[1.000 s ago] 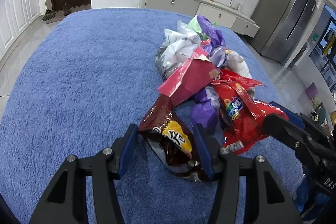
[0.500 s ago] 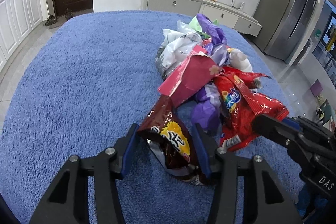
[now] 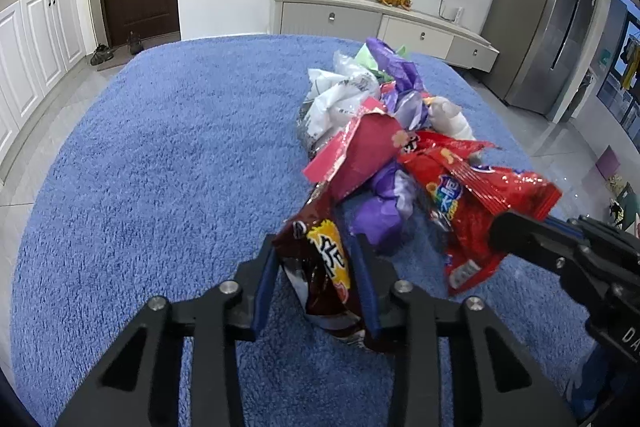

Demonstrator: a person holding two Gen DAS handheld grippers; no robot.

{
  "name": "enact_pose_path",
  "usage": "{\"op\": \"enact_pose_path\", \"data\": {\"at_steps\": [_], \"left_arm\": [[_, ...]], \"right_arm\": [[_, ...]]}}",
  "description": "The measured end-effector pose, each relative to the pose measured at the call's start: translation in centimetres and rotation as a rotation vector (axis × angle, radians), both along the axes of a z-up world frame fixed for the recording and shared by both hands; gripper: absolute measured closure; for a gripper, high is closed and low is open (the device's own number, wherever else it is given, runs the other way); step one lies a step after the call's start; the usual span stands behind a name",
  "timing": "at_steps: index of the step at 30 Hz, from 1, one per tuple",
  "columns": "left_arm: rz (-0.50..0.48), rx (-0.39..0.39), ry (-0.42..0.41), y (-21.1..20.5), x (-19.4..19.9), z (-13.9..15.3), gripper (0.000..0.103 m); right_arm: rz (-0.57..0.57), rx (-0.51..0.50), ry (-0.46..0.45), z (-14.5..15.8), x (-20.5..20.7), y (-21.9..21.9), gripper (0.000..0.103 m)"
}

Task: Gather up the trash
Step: 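Grasp the brown chip bag with left tool while right tool grasps red chip bag, then carry both bags over the trash bin and open both tools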

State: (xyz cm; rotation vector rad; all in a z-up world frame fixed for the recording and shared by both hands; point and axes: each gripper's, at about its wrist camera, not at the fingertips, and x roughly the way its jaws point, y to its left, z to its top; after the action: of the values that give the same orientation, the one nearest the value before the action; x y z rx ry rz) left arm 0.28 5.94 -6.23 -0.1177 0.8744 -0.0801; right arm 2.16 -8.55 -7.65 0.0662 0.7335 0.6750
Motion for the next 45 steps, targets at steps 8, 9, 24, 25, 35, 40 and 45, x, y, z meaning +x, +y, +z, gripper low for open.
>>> {"op": "enact_pose_path", "data": {"at_steps": [8,9,24,25,35,40,45], "left_arm": [[0.002,-0.070,-0.030,1.2,-1.7,1.5,0.079],[0.004,-0.074,-0.035,1.3,-2.0,1.7,0.080],[-0.017,-0.066,-0.155,0.0,-4.7,6.4,0.080],[-0.029,-0.064,-0.165,-0.5,-4.6,6.8,0.080],[-0.278,-0.078,-0.203,-10.3,-1.7,9.1,0.080],[-0.443,-0.083,-0.172,-18.6,1.0,9.0,0.080],[-0.597,-0.076,-0.114,-27.5,3.0,7.7,0.080]], "right_arm": [[0.007,0.020,-0.056,1.9,-1.6,-0.5,0.095],[0.007,0.021,-0.061,2.0,-1.8,-0.5,0.096],[-0.083,0.062,-0.170,5.3,-4.6,-4.7,0.096],[-0.101,0.065,-0.179,5.5,-4.8,-5.4,0.096],[-0.406,0.076,-0.219,5.7,-6.8,-16.2,0.096],[-0.606,0.074,-0.184,4.0,-8.2,-23.1,0.096],[-0.779,0.078,-0.092,0.2,-9.1,-29.7,0.096]]}}
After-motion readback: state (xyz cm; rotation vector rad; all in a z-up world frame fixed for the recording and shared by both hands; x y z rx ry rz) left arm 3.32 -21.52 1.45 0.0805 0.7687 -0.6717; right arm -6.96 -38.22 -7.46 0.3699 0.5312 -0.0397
